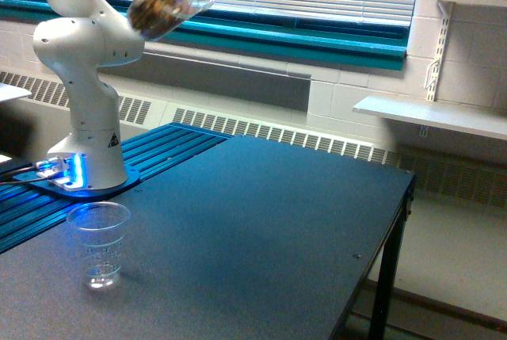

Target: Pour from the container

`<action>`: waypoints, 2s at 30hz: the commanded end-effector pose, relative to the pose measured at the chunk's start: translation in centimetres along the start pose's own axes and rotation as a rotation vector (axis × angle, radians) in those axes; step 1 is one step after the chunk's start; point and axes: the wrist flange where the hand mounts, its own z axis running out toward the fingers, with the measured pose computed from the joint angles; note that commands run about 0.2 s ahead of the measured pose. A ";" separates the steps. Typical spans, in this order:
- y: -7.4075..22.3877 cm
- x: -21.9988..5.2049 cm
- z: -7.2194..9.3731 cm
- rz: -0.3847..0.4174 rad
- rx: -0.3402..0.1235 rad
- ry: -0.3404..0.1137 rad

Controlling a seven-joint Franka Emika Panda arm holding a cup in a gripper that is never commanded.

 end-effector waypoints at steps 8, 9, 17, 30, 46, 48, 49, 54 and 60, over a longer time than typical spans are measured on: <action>4.1 0.1 2.8 0.131 -0.069 -0.028; 4.4 0.0 2.9 0.137 -0.071 -0.033; 6.2 -1.2 3.9 0.176 -0.093 -0.059; 8.4 -3.3 5.0 0.222 -0.133 -0.115; 10.9 -5.1 6.6 0.273 -0.196 -0.161; 11.2 -5.3 6.9 0.277 -0.203 -0.169; 11.3 -5.4 7.0 0.281 -0.207 -0.172; 11.7 -5.7 7.4 0.292 -0.216 -0.181; 12.1 -6.5 8.1 0.295 -0.232 -0.202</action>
